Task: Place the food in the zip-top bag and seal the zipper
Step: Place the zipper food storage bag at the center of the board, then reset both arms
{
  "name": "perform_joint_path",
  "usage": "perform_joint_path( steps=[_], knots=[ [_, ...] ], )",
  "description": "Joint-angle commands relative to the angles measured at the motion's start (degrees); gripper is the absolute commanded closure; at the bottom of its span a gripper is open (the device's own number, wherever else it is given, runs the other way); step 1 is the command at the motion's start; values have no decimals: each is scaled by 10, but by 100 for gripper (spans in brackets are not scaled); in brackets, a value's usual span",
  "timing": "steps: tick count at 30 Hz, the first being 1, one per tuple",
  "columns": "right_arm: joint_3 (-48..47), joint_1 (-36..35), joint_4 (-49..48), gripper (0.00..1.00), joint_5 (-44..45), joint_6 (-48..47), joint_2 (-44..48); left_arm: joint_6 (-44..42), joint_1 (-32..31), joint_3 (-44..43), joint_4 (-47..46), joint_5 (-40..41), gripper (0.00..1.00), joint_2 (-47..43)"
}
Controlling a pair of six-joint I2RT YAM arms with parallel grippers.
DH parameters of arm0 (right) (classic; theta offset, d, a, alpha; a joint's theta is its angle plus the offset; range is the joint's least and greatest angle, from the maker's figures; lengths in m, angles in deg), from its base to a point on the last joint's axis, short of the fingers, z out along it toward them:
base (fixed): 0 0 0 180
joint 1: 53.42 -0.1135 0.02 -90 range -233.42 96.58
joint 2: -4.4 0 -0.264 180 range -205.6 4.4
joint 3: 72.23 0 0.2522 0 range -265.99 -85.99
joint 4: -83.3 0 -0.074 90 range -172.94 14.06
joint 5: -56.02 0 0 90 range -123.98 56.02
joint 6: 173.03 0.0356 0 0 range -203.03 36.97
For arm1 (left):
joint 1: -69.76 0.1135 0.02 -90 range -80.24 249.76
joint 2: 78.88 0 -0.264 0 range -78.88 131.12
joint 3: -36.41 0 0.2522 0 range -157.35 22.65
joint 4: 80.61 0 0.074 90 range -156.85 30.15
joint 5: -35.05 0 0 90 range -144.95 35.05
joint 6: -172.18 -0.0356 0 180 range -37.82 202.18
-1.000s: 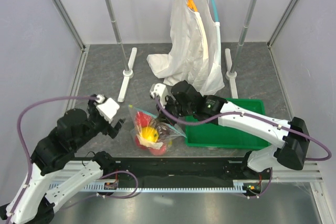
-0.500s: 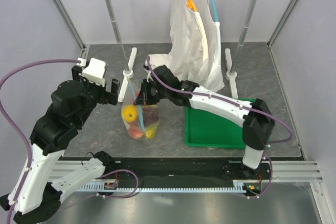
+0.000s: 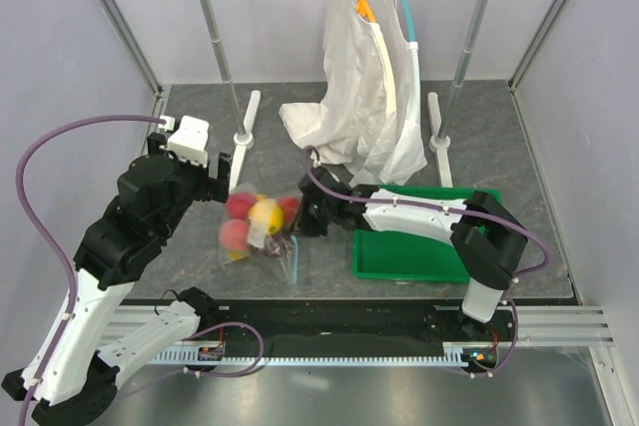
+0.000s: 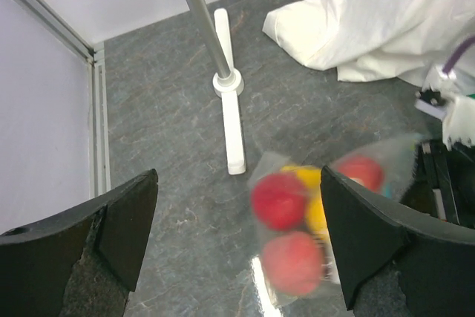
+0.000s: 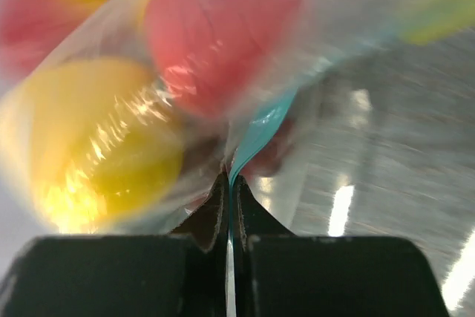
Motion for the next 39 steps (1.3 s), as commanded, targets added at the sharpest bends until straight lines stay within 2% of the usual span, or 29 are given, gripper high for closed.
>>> perform_joint_path(
  steps=[1,4,6,7,8,11,19,24,28,32,34,39],
  knots=[
    [91,0,-17,100,-1,41,36,36,8,16,-26,-14,5,4],
    [105,16,-21,100,-7,-3,48,35,10,31,-19,-21,5,-4],
    [113,32,-17,92,-12,-32,64,37,12,41,-10,-29,4,-10],
    [116,37,-15,84,-12,-52,72,38,14,51,6,-37,4,-11],
    [122,43,-14,55,-13,-67,87,45,15,55,15,-43,2,-10],
    [132,57,-9,17,-25,-112,122,69,26,58,53,-88,0,-4],
    [109,70,4,3,-60,-277,229,31,72,21,128,-242,0,66],
    [131,71,53,2,-63,-415,341,-11,98,-36,198,-360,0,141],
    [144,76,116,2,-72,-513,445,-10,123,-88,211,-368,0,200],
    [127,140,183,2,-28,-574,533,13,161,-122,200,-389,0,227],
    [124,161,194,2,-28,-583,560,19,178,-117,187,-397,0,230],
    [145,286,217,2,-5,-544,651,21,195,-70,163,-364,0,206]
  ],
)
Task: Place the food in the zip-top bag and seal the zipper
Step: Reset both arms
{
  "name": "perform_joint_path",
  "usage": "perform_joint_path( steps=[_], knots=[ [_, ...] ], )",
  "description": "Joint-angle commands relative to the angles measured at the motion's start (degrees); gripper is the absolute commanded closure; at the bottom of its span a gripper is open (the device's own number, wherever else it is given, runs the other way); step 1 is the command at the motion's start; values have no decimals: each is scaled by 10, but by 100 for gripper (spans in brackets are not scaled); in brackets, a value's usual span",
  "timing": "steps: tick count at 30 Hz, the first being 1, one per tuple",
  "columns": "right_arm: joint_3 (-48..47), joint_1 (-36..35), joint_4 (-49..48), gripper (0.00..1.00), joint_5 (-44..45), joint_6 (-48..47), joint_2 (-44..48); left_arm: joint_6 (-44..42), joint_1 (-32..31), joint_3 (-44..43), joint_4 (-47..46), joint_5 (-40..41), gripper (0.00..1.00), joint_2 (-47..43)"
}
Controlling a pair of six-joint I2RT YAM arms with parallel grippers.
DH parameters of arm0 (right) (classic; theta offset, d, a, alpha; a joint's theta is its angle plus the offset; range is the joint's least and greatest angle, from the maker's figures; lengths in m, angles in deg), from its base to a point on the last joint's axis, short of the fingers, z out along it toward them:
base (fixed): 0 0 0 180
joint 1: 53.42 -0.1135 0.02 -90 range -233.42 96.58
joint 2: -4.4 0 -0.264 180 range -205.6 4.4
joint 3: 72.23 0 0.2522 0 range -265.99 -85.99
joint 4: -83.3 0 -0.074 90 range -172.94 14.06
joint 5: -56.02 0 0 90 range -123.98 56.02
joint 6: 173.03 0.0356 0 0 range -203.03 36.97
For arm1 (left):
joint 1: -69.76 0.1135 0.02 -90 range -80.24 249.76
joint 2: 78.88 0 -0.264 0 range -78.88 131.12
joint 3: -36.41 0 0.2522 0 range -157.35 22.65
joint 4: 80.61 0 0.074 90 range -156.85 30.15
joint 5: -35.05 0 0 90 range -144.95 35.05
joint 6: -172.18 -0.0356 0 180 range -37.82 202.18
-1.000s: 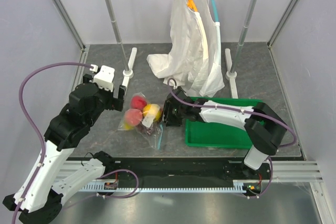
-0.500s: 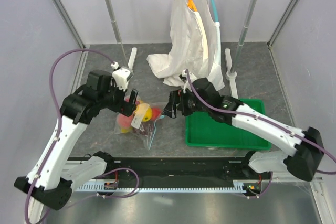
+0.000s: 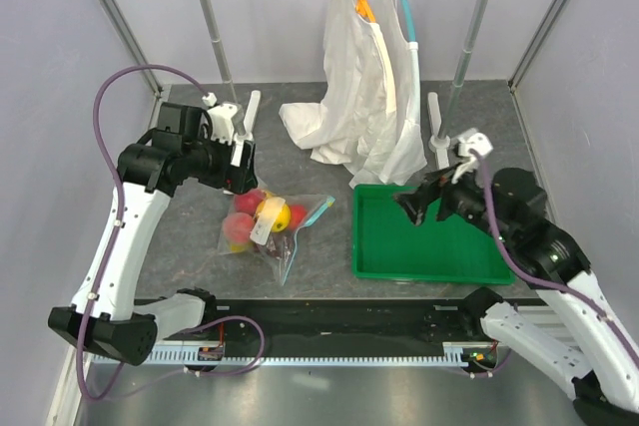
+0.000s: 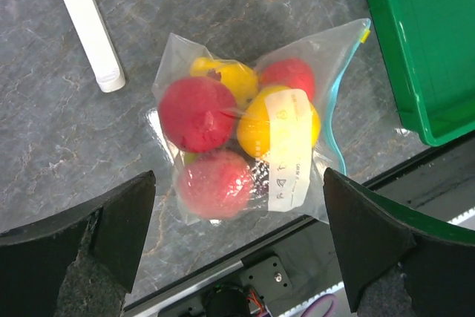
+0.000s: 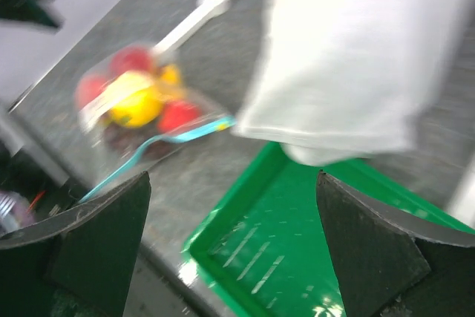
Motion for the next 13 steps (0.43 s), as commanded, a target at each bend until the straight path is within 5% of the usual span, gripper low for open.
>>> perform_joint_path(
  steps=[1,7,13],
  knots=[
    [10,101,41,2,40,3,73,9,9,28,-27,3,0,-32],
    [34,206,56,2,83,37,129,8,17,69,-32,12,0,-84],
    [39,216,46,2,83,-5,98,-2,18,94,-55,6,0,-91]
  ],
)
